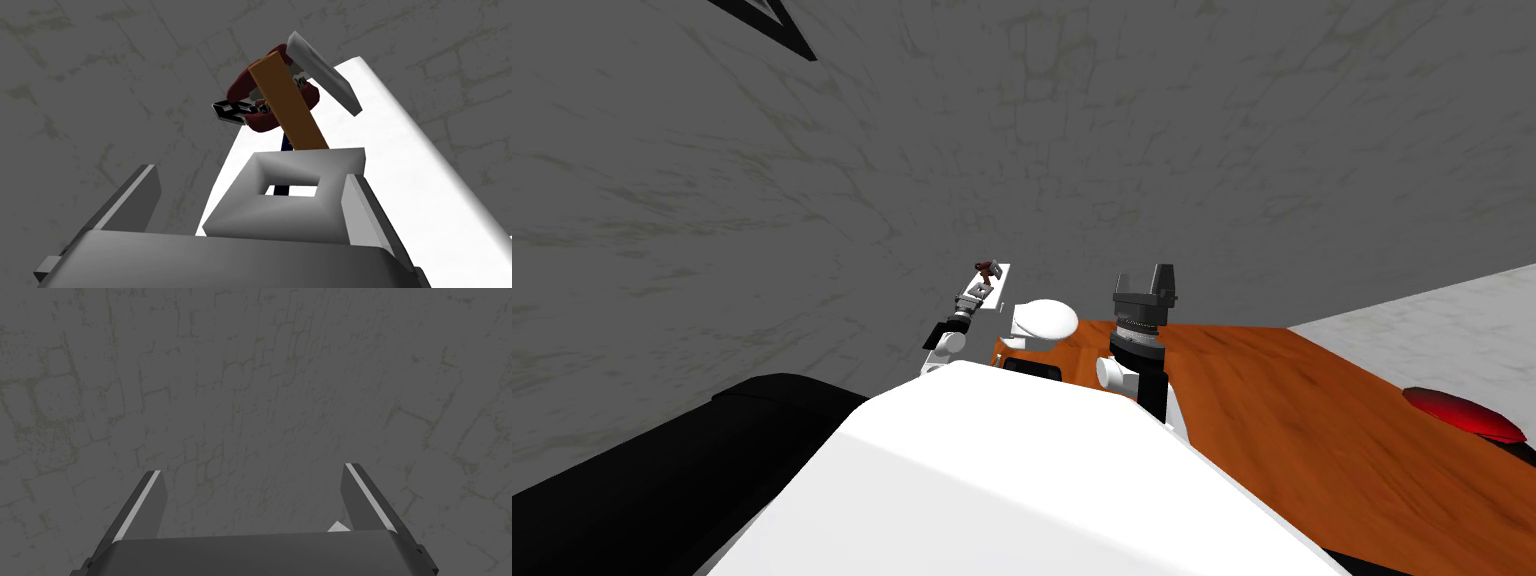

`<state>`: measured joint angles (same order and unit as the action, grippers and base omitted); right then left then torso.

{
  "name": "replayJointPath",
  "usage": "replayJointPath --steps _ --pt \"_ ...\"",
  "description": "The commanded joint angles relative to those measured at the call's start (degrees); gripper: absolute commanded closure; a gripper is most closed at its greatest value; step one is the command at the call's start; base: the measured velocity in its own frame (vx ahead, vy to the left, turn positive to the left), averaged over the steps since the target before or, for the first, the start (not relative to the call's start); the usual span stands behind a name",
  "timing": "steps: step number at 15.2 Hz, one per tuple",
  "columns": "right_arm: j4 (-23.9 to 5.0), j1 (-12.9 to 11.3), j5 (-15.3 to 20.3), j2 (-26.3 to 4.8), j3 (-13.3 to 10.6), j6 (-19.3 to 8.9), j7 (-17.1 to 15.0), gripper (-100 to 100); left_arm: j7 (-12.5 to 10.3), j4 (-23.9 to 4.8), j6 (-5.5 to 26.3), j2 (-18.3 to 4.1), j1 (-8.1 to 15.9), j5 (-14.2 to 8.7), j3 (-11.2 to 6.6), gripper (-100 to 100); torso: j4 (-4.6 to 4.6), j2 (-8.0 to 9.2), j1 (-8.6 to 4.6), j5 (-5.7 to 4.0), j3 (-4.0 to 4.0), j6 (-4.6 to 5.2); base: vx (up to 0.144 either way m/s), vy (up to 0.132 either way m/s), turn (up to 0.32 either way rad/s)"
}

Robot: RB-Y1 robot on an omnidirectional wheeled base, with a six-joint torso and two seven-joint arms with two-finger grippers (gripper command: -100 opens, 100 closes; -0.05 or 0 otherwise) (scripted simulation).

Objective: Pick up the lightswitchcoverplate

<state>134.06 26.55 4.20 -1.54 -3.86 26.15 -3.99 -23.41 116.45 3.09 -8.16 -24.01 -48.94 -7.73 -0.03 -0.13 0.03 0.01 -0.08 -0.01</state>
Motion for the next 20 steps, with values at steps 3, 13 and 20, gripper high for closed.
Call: replayJointPath --steps 3,13,20 --pt "0.00 0.00 0.00 0.00 0.00 0.00 0.00 0 -2.62 -1.25 2.62 -0.31 0.62 -5.08 -0.73 -100 0.00 0.01 -0.01 0.00 0.01 0.00 0.025 -0.001 0.066" --pt "0.00 0.00 0.00 0.00 0.00 0.00 0.00 0 -8.05 -3.80 8.29 -0.73 1.98 -16.17 -2.45 -100 0.00 0.01 0.01 0.00 0.00 0.00 0.026 0.001 0.060" --pt "0.00 0.00 0.00 0.00 0.00 0.00 0.00 0 -13.13 -6.23 13.62 -1.10 3.24 -24.77 -4.09 -100 0.00 0.02 0.02 0.00 0.01 0.01 0.027 0.004 0.062"
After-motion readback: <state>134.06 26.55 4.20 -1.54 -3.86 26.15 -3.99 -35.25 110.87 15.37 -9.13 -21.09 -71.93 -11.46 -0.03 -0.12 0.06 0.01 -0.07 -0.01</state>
